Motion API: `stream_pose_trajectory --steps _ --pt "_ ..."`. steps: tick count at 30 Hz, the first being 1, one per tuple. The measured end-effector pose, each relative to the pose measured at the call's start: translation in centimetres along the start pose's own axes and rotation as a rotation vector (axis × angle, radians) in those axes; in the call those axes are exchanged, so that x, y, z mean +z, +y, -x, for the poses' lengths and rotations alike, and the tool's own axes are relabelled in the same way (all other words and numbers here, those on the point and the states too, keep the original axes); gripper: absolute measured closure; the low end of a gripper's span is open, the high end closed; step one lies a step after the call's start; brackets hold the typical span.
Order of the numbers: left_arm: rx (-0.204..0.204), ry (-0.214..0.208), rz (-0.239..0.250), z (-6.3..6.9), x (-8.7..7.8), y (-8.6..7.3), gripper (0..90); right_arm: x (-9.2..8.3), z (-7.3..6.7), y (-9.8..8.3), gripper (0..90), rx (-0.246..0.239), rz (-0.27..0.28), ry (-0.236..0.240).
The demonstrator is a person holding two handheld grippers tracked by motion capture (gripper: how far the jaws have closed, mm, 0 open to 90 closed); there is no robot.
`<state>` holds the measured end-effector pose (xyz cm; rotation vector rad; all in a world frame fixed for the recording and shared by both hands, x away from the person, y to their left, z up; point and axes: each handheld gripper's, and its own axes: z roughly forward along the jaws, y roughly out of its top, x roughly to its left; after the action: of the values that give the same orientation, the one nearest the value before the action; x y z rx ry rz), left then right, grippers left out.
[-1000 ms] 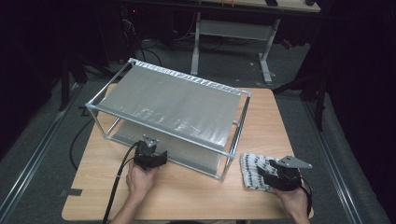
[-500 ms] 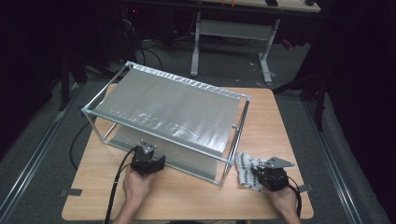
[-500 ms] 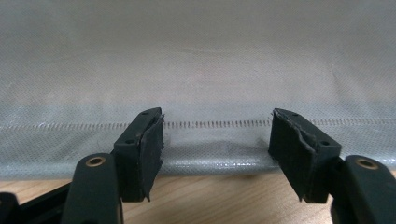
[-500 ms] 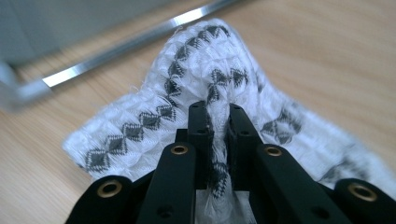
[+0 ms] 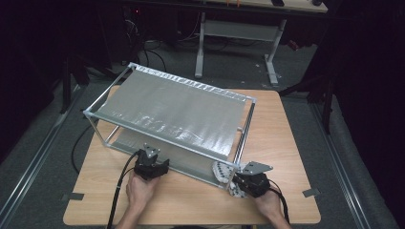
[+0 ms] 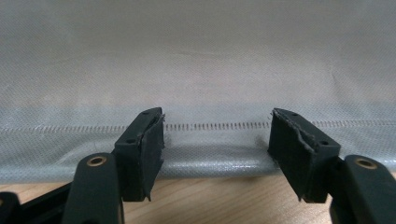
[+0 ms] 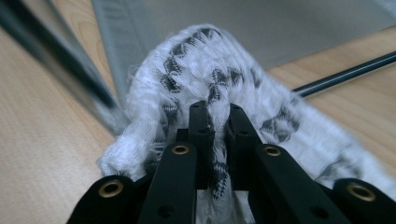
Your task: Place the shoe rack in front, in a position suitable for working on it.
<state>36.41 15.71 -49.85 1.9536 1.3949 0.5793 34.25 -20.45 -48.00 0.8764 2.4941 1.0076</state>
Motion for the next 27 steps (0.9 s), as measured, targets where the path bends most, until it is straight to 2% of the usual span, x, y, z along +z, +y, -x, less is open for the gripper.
stream_pose_trajectory --steps 3,6,12,14,17,27 --pt "0.003 0.001 0.001 0.0 0.1 0.0 36.1 0.7 0.1 -0.1 83.4 0.013 -0.001 -0.013" --pt "0.004 -0.002 0.003 0.0 0.1 0.0 37.0 1.1 0.9 0.0 83.8 0.047 0.002 -0.059" --pt "0.006 -0.008 0.003 0.0 0.1 0.0 37.8 2.1 3.5 0.9 83.8 0.11 0.0 -0.125" --pt "0.007 -0.008 0.003 0.0 0.1 0.0 37.8 2.6 4.5 1.3 83.8 0.136 -0.004 -0.135" --pt "0.008 -0.01 0.003 0.0 0.1 0.0 38.0 2.8 4.9 1.4 83.9 0.153 -0.004 -0.128" --pt "0.014 -0.014 0.006 0.1 0.6 0.1 39.8 2.3 3.2 1.0 84.5 0.06 -0.04 -0.111"
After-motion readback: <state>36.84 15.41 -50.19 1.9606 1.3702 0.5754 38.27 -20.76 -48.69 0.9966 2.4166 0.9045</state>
